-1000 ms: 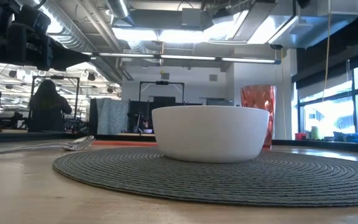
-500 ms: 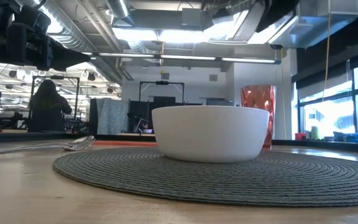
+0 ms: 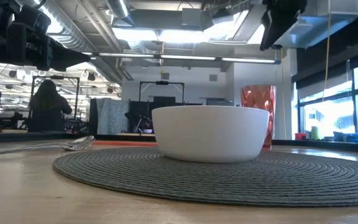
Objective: Pick & Place Utensil
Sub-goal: Put the red cup on the gray mat to the top right of the white bowl
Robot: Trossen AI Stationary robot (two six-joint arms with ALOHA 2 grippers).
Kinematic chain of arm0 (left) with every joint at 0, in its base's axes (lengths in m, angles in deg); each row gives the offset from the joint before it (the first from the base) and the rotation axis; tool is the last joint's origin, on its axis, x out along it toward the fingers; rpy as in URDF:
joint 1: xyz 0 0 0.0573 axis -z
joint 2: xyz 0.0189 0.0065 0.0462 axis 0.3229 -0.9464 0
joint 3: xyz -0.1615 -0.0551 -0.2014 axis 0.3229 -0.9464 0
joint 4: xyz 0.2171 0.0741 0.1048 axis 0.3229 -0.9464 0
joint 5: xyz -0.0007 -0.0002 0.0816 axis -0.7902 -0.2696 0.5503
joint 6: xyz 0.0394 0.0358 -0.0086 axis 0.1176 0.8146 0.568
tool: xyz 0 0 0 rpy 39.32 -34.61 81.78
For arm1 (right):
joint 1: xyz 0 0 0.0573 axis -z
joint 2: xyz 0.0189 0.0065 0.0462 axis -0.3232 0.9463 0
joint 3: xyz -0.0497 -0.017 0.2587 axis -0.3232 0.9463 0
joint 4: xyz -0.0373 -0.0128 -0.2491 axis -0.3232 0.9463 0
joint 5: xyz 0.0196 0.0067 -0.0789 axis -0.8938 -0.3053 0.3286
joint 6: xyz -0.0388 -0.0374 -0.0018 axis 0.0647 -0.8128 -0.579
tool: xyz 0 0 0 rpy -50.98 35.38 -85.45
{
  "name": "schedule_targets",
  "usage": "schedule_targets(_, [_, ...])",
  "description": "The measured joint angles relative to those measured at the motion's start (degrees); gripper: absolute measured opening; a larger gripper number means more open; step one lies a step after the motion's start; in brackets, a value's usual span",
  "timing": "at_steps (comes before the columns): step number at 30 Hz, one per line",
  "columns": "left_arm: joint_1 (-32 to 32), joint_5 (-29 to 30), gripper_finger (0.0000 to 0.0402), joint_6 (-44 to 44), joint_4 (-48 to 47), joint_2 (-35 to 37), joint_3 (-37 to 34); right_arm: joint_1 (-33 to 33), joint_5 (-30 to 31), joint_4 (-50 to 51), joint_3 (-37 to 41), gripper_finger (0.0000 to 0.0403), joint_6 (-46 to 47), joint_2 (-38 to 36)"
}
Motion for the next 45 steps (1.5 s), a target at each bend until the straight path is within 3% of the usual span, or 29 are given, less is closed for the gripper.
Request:
schedule_targets(13, [0.02, 0.00, 0.0004, -0.37, 0.00, 0.00, -0.02, 9.08, -9.06, -0.06, 0.02, 0.0275, -6.03, 9.52])
schedule_targets(31, [0.02, 0.00, 0.0003, -0.39, 0.00, -0.02, -0.02, 14.10, -12.06, 0.00, 0.02, 0.0270, -6.77, 16.79])
schedule_targets(37, [0.00, 0.00, 0.0001, -0.39, 0.02, -0.02, -0.02, 14.10, -12.02, 0.18, 0.02, 0.0214, -7.63, 18.67])
schedule_targets(45, [0.01, 0.01, 0.0002, -0.39, 0.02, -0.01, -0.02, 14.08, -11.93, 0.18, 0.02, 0.0057, -9.96, 19.06])
